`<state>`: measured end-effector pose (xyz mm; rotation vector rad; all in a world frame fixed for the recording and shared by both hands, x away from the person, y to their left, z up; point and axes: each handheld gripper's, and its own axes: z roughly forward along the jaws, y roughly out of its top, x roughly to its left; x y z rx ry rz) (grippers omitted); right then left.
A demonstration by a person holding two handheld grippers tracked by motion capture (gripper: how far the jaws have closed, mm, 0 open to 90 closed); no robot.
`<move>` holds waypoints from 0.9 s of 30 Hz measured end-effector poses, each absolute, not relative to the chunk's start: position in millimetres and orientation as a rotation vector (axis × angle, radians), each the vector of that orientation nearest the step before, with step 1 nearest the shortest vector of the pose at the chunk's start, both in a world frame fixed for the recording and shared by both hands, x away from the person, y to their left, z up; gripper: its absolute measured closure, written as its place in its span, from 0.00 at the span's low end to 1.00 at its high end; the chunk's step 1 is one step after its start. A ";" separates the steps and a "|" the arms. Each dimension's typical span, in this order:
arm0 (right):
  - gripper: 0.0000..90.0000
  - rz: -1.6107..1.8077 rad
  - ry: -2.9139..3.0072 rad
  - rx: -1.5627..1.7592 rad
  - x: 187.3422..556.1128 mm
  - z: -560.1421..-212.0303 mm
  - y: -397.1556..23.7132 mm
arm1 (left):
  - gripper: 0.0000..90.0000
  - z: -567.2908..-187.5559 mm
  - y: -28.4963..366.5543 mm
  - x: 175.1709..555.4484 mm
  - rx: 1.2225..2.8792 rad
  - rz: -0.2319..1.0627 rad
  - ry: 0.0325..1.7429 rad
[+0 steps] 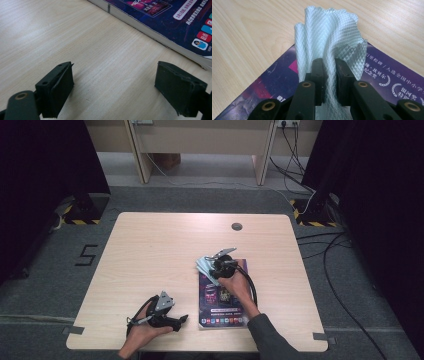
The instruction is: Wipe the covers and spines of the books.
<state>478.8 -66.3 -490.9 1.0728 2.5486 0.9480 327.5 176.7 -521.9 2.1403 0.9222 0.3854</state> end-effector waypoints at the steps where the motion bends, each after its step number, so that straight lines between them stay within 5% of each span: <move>1: 0.88 0.952 2.551 1.084 479.9 -490.7 -66.7 | 0.16 -521.9 176.7 327.4 2.140 0.386 0.922; 27: 0.89 0.982 2.137 1.528 488.6 -471.1 -245.5 | 0.16 -522.2 176.0 327.4 2.134 0.385 0.926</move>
